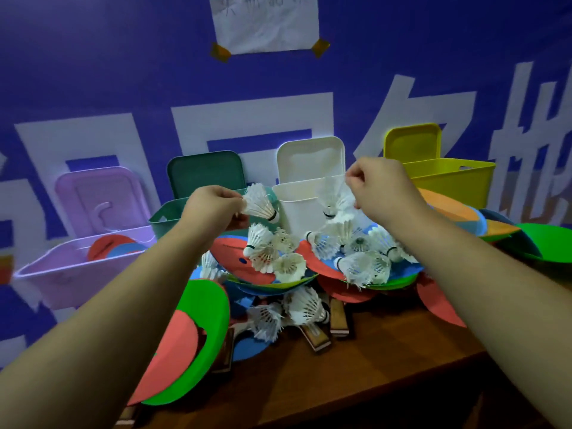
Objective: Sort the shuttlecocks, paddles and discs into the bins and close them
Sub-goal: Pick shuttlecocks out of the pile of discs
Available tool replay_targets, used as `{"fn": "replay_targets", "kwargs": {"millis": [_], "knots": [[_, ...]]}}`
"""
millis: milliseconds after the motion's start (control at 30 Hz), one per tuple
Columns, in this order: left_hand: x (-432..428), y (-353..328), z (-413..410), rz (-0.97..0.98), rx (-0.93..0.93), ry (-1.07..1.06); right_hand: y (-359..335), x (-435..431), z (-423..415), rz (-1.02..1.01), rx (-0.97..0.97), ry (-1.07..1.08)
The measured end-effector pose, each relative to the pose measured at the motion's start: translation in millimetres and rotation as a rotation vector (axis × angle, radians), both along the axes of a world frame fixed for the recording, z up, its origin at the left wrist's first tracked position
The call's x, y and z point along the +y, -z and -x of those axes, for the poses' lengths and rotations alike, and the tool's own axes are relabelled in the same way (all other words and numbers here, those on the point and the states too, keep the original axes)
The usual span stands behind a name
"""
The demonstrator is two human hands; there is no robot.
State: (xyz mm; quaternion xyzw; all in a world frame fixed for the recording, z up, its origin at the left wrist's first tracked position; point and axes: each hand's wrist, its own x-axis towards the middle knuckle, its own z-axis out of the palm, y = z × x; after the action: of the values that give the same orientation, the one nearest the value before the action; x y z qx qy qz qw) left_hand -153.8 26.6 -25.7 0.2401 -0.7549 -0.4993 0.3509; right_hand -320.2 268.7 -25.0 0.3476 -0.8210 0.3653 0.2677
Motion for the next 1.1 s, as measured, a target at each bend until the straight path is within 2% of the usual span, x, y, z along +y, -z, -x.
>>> {"fn": "replay_targets", "kwargs": {"millis": [167, 300, 367, 400, 467, 500, 567, 667, 767, 867, 967, 1100], "knots": [[-42.7, 2.0, -10.5, -0.103, 0.061, -0.031, 2.0, -55.3, -12.4, 0.217, -0.321, -0.198], [-71.9, -1.8, -15.4, -0.245, 0.158, -0.065, 1.9, -94.5, -14.6, 0.319, -0.579, -0.363], [-85.0, -4.6, -14.7, -0.350, 0.214, -0.122, -1.6, -110.2, -16.3, 0.338, -0.643, -0.409], [-91.5, -7.7, -15.9, -0.321, 0.203, -0.150, -4.0, -117.0, -17.2, 0.340, -0.657, -0.415], [-103.1, -11.9, -19.5, -0.112, 0.063, -0.156, -8.3, -129.4, -16.0, 0.351, -0.682, -0.410], [-105.3, -12.1, -21.5, -0.065, -0.025, -0.167, -9.8, -135.3, -14.0, 0.363, -0.698, -0.408], [-114.5, -2.5, -16.1, -0.140, 0.041, -0.173, -11.9, -146.5, -10.4, 0.401, -0.743, -0.417], [-127.0, 14.4, -6.7, 0.092, -0.160, -0.210, -13.0, -161.5, -7.3, 0.439, -0.813, -0.425], [-123.1, 22.8, -11.7, 0.397, -0.333, -0.189, -9.5, -174.4, -2.7, 0.344, -0.827, -0.466], [-112.8, 25.4, -17.2, 0.554, -0.467, -0.130, -3.6, -180.7, -7.9, 0.214, -0.766, -0.468], [-102.0, 27.7, -23.0, 0.622, -0.487, -0.113, 1.7, -177.6, -18.9, 0.171, -0.665, -0.446], [-78.3, 29.5, -29.0, 0.635, -0.403, -0.047, 5.4, -154.5, -36.8, 0.052, -0.522, -0.385]]}}
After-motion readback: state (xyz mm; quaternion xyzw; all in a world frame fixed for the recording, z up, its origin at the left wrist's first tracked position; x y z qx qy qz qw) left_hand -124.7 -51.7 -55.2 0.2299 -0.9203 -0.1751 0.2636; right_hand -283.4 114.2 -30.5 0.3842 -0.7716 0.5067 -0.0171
